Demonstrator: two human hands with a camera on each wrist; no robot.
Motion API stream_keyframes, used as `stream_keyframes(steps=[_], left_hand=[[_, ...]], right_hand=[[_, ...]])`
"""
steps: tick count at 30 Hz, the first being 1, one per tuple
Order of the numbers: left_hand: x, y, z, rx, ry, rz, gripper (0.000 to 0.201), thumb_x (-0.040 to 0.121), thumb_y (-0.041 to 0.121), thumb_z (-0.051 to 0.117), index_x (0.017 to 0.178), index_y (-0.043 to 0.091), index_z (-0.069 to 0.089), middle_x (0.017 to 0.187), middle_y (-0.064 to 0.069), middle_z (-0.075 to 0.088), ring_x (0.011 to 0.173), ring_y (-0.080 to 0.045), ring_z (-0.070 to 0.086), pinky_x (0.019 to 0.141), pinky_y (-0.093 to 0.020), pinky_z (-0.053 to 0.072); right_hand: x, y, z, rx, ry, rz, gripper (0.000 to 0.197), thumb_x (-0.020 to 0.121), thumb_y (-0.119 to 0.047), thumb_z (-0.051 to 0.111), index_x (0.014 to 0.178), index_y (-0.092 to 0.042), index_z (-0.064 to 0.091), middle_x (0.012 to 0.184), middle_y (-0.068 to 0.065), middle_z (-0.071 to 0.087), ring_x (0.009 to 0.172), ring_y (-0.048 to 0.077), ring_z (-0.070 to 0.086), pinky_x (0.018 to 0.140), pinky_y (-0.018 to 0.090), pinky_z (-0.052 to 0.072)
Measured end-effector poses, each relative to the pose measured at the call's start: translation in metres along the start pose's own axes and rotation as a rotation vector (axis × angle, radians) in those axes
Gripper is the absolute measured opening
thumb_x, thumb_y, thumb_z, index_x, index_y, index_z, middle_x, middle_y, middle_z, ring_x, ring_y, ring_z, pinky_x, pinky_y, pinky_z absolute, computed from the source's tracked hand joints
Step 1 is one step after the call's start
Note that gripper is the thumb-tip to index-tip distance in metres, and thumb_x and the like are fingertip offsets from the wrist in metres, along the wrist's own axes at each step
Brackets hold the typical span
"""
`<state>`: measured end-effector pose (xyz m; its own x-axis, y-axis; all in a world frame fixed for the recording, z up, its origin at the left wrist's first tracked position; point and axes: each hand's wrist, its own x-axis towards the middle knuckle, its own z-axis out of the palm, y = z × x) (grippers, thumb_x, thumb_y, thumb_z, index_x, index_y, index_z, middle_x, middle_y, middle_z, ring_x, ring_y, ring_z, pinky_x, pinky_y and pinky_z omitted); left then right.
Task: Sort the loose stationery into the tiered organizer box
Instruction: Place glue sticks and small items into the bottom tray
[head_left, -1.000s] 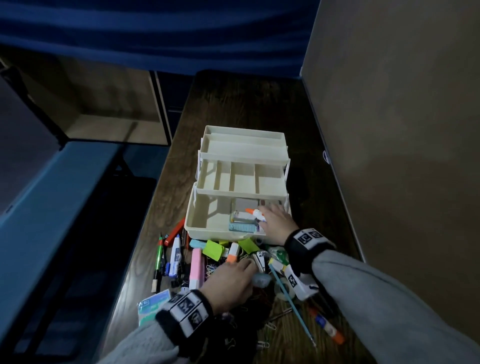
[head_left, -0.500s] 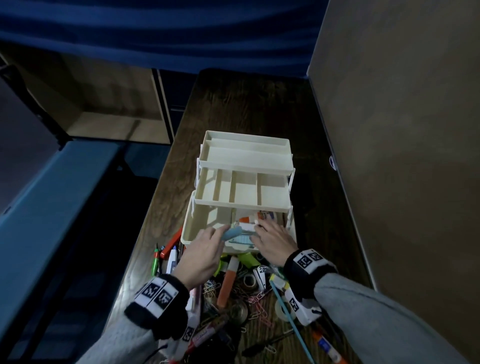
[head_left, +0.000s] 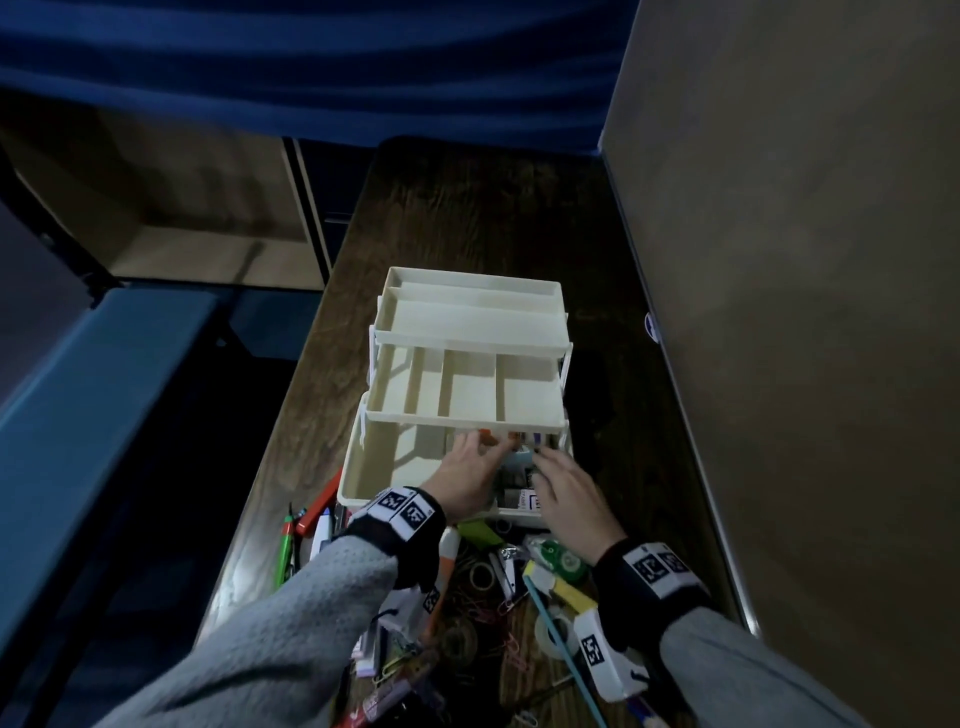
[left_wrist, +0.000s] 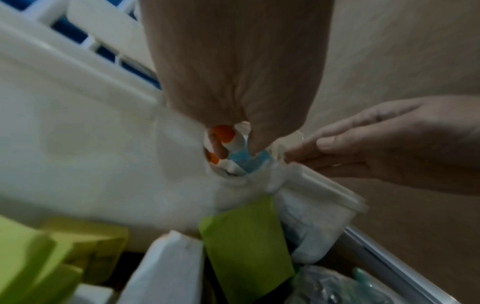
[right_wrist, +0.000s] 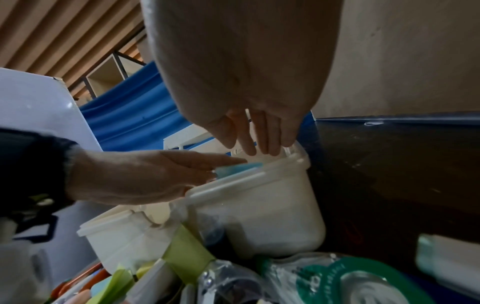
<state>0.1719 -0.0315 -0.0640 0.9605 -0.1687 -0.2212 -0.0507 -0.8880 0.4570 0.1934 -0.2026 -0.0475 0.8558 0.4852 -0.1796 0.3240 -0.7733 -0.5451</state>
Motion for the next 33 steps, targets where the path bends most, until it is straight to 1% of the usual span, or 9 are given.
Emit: stream_keyframes(steps=[5,8,10,12,16,19,22,24,33], left_hand=[[0.012,0.003,0.009,-0.012,0.023,0.007,0.066,0.091,0.004,0.049,0.148,0.03,0.027,0.125,-0.013,0.038,0.116,-0.029,0.036,0.099,-0.034,0.034],[0.017,0.006,0.003,-0.187,0.075,0.03,0.045,0.095,0.009,0.049,0.139,0.016,0.048,0.13,-0.018,0.052,0.119,-0.033,0.046,0.101,-0.03,0.035],[0.018,0.005,-0.002,-0.366,0.137,-0.019,0.035,0.092,0.003,0.05,0.126,0.008,0.062,0.12,-0.018,0.063,0.112,-0.032,0.057,0.088,-0.017,0.041],[0.017,0.003,-0.002,-0.47,0.212,-0.194,0.029,0.091,0.006,0.053,0.115,0.01,0.068,0.113,-0.012,0.069,0.104,-0.025,0.063,0.074,-0.005,0.036],[0.019,-0.001,-0.001,-0.675,0.2,-0.488,0.021,0.086,0.021,0.067,0.103,0.007,0.07,0.099,-0.007,0.069,0.098,-0.021,0.064,0.075,-0.017,0.042],[0.019,-0.002,-0.003,-0.85,0.163,-0.568,0.024,0.085,0.012,0.069,0.102,-0.004,0.068,0.087,-0.01,0.065,0.079,-0.022,0.061,0.066,-0.022,0.046],[0.013,-0.001,-0.008,-1.221,0.152,-0.553,0.022,0.084,-0.008,0.062,0.106,-0.013,0.062,0.076,-0.012,0.061,0.064,-0.017,0.056,0.051,-0.017,0.05],[0.012,0.0,-0.012,-1.33,0.13,-0.519,0.022,0.084,-0.012,0.059,0.106,-0.009,0.06,0.08,-0.011,0.061,0.068,-0.018,0.057,0.059,-0.021,0.053],[0.019,0.001,-0.006,-1.313,0.195,-0.506,0.028,0.082,-0.018,0.055,0.108,-0.01,0.062,0.081,-0.012,0.065,0.071,-0.022,0.061,0.063,-0.025,0.055]], right_hand=[[-0.006,-0.003,-0.001,-0.041,-0.084,-0.02,0.043,0.103,-0.023,0.031,0.142,-0.009,0.042,0.155,0.001,0.029,0.142,0.015,0.025,0.113,0.021,0.015],[-0.004,-0.008,0.003,-0.079,-0.15,-0.03,0.042,0.103,-0.026,0.033,0.139,-0.01,0.047,0.153,0.0,0.029,0.14,0.021,0.027,0.116,0.032,0.022],[-0.002,-0.01,0.005,-0.081,-0.132,-0.016,0.038,0.102,-0.026,0.034,0.13,-0.011,0.054,0.147,0.001,0.034,0.133,0.024,0.035,0.113,0.038,0.027],[0.0,-0.011,0.005,-0.079,-0.115,-0.008,0.035,0.102,-0.026,0.034,0.122,-0.011,0.058,0.139,0.001,0.038,0.126,0.025,0.041,0.11,0.04,0.032],[0.0,-0.014,0.006,-0.087,-0.095,-0.037,0.033,0.101,-0.025,0.035,0.116,-0.01,0.061,0.131,0.0,0.042,0.119,0.022,0.046,0.106,0.037,0.036],[-0.003,-0.014,0.006,-0.053,-0.071,-0.033,0.033,0.1,-0.026,0.036,0.113,-0.011,0.063,0.128,-0.001,0.043,0.117,0.019,0.048,0.105,0.037,0.038],[-0.006,-0.012,0.003,-0.034,-0.027,-0.034,0.033,0.101,-0.026,0.037,0.117,-0.013,0.062,0.128,-0.002,0.042,0.118,0.015,0.046,0.104,0.032,0.038],[-0.007,-0.012,0.0,-0.018,0.013,-0.055,0.033,0.101,-0.024,0.037,0.121,-0.013,0.06,0.128,-0.003,0.044,0.119,0.013,0.045,0.104,0.027,0.037],[0.002,-0.02,0.002,-0.096,-0.085,-0.017,0.042,0.102,-0.026,0.034,0.142,-0.013,0.041,0.152,0.001,0.031,0.139,0.018,0.03,0.116,0.031,0.025]])
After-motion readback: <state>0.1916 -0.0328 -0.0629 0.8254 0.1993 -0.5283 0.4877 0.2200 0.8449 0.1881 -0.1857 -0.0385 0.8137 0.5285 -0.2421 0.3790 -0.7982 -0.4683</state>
